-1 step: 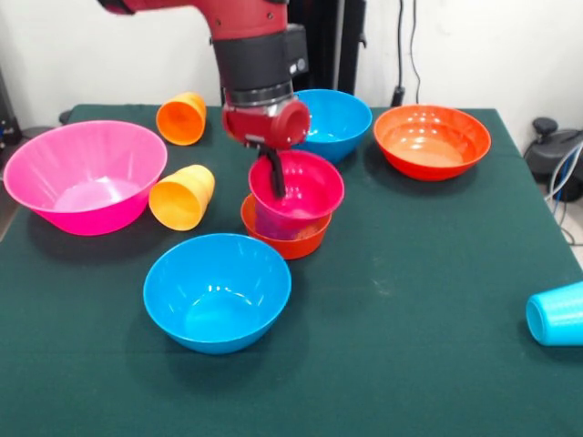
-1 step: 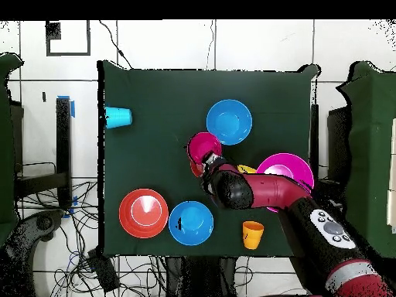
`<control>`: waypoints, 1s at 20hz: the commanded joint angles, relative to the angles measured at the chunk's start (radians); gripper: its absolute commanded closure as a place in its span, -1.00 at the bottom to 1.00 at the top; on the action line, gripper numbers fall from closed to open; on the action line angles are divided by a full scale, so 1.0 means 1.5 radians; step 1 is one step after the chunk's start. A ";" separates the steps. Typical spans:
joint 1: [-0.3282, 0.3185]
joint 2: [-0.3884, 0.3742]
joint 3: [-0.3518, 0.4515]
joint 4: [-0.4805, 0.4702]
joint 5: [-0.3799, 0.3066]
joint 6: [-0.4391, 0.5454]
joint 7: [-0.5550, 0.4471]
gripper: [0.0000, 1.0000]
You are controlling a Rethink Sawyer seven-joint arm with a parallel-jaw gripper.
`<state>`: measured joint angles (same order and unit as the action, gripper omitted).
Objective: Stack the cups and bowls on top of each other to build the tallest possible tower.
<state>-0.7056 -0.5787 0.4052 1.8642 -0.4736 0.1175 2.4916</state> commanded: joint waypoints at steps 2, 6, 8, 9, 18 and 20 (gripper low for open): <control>0.021 0.112 -0.036 -0.097 -0.071 0.019 -0.060 1.00; 0.014 0.084 -0.027 -0.082 -0.064 0.047 -0.068 1.00; 0.002 0.046 -0.011 -0.061 -0.053 0.073 -0.075 1.00; -0.005 0.027 0.000 -0.048 -0.044 0.087 -0.079 1.00; -0.026 -0.062 0.001 0.029 0.012 0.239 -0.072 1.00; -0.019 -0.075 -0.016 0.043 0.025 0.296 -0.065 1.00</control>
<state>-0.7571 -0.6288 0.3910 1.8307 -0.4819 0.2974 2.4914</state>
